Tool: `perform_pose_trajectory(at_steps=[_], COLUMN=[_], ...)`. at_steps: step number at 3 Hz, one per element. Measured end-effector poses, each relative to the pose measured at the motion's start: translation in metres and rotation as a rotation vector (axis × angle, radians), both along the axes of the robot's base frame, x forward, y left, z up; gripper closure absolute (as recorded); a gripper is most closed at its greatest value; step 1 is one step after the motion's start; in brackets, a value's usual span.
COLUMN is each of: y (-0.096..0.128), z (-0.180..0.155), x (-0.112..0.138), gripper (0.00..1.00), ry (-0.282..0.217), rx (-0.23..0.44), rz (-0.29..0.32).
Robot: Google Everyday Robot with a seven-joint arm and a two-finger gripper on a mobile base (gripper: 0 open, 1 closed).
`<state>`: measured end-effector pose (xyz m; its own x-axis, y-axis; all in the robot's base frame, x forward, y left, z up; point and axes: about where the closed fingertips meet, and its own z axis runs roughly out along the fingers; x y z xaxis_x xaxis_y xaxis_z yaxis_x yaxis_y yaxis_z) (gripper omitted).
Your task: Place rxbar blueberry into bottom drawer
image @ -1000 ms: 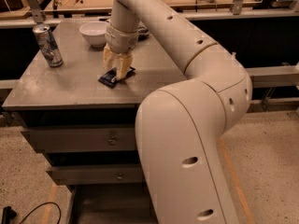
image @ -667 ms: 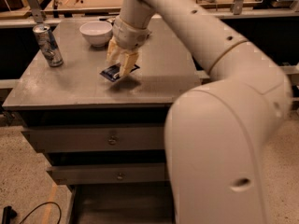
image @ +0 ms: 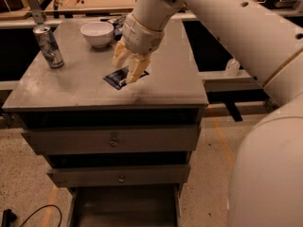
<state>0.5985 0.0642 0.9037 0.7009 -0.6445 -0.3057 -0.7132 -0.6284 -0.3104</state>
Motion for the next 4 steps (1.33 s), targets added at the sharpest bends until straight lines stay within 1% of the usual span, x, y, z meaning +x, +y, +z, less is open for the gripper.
perform_pose_trajectory(at_steps=[1, 2, 3, 4], y=[0.009, 0.020, 0.029, 0.036], z=[0.003, 0.011, 0.008, -0.028], x=[-0.013, -0.058, -0.097, -0.127], gripper=[1.00, 1.00, 1.00, 1.00], ry=[0.028, 0.081, 0.127, 0.208], rx=[0.028, 0.108, 0.211, 0.290], rz=[-0.016, -0.093, -0.218, -0.333])
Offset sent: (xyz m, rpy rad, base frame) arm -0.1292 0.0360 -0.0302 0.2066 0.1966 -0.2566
